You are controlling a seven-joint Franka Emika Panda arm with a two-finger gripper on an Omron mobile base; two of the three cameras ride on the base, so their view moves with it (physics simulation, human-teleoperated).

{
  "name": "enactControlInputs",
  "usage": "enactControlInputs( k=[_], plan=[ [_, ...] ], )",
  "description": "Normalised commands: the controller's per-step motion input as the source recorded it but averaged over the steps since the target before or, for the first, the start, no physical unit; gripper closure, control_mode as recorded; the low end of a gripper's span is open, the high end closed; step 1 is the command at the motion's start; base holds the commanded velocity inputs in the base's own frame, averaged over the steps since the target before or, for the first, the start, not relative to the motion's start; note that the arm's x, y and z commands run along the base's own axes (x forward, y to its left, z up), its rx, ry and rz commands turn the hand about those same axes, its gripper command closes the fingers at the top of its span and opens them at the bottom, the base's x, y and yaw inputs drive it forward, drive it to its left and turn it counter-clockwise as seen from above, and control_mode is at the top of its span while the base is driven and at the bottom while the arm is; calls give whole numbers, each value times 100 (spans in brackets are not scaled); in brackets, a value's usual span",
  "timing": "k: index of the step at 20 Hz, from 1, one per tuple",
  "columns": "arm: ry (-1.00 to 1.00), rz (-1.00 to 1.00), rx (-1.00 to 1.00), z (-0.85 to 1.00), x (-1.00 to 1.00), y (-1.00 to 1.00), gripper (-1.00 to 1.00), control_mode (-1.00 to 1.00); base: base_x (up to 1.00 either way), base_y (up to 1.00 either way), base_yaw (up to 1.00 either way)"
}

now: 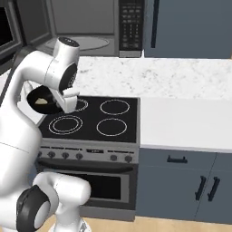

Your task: Pick the garlic from the sink and place it in the bowl. Then pick the bowl and place it in the microwave. Then close the microwave door and press the start button.

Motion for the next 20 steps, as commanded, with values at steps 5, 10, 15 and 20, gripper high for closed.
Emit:
enactControlInputs(
  k=[5,10,15,20],
  plan=[
    [0,0,0,0,0,0,100,100,57,18,7],
    [0,0,0,0,0,0,100,100,46,27,9],
    [0,0,0,0,0,0,100,100,34,24,7],
    [-9,0,0,27,5,1,100,-100,23,10,3]
  ],
)
